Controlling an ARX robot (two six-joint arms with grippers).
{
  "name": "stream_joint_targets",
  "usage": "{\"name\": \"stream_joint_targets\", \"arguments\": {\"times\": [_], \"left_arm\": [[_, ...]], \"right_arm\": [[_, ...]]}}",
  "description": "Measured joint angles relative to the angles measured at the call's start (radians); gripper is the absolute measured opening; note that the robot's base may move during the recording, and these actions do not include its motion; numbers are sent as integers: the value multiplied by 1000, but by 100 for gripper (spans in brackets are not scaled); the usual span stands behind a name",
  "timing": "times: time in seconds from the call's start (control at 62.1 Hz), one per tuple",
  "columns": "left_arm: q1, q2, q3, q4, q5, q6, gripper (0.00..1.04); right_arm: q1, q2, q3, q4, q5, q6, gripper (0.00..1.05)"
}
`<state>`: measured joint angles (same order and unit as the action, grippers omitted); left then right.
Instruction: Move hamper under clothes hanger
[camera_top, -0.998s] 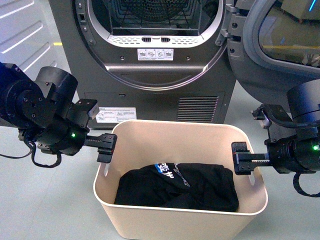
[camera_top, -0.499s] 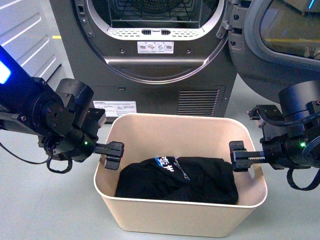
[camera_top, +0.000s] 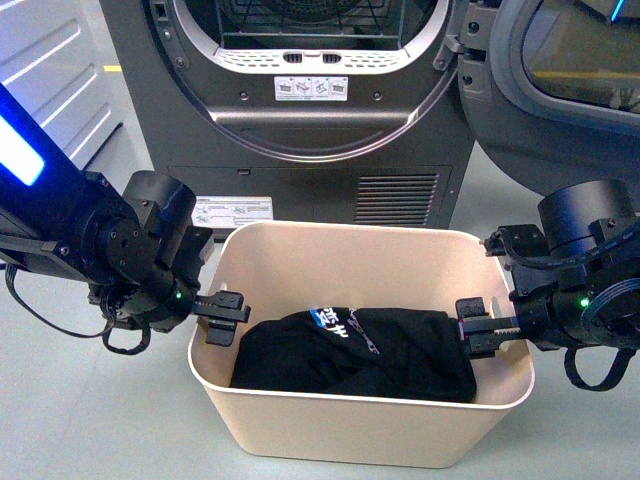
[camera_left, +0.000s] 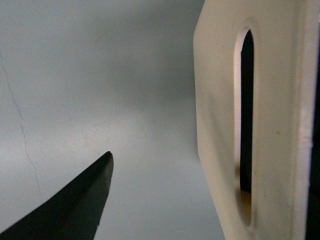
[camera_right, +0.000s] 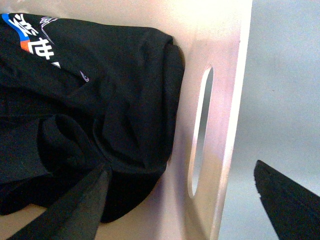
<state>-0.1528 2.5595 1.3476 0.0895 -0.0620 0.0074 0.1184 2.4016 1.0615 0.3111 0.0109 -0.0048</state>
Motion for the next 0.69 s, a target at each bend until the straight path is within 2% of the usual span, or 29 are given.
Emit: {"name": "stream_joint_targets", "arguments": {"times": [0.499,0.58,0.692], "left_arm": [[-10,-5,0,5,-3,-10,5],[-4,-16,-5,4,-3,-17,4],[0,-38,-19,0,-6,-19,4]], "right_arm": [[19,-27,-7,-51,5,-23,9],[16,-41,-9,-60,-1,-6,2],[13,-65,-12,-72,-3,3,3]]}}
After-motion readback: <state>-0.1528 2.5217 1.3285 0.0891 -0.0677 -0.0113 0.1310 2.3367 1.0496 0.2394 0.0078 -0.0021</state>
